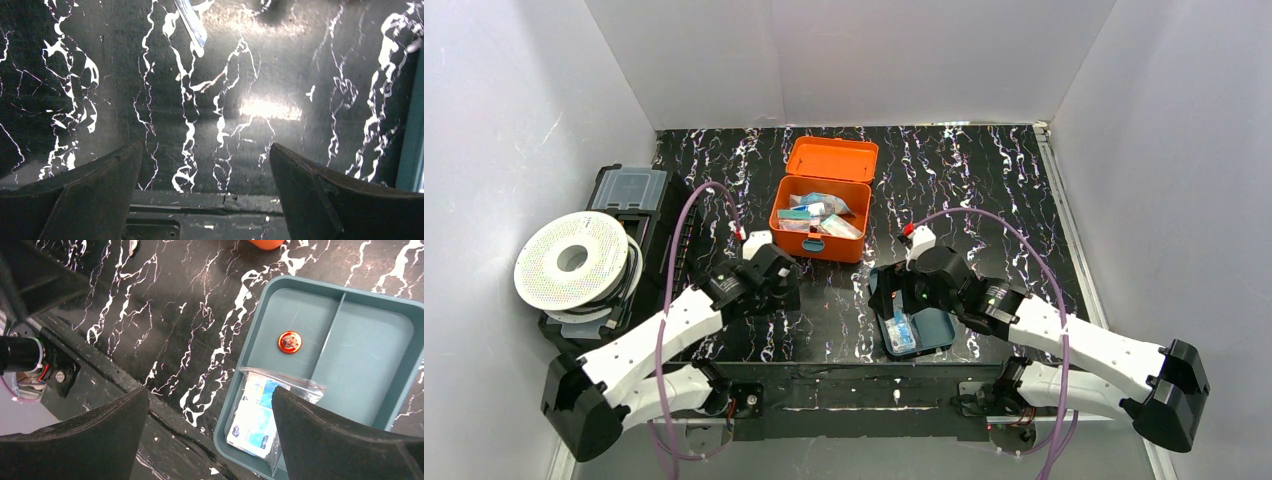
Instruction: Organize the medicine kit
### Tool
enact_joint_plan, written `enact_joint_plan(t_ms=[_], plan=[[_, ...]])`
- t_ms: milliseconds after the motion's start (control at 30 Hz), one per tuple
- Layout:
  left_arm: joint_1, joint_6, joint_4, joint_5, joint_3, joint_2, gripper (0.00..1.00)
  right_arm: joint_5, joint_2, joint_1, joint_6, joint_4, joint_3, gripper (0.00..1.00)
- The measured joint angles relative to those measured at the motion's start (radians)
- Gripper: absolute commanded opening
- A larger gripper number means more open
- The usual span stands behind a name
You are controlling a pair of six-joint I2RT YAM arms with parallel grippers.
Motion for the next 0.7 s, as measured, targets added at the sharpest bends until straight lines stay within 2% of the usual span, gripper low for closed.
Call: enact_joint_plan(t_ms=[333, 700], plan=[[0.181, 0.021, 0.166, 0.072, 0.000, 0.182, 0.88, -0.063, -0.004, 0.000, 0.008, 0.025, -0.078, 0.99], [0.281, 0.060, 0.317, 0.123, 0.000, 0.417, 0.75, -0.104, -0.046, 0.000, -0.001, 0.056, -0.138, 0.98]])
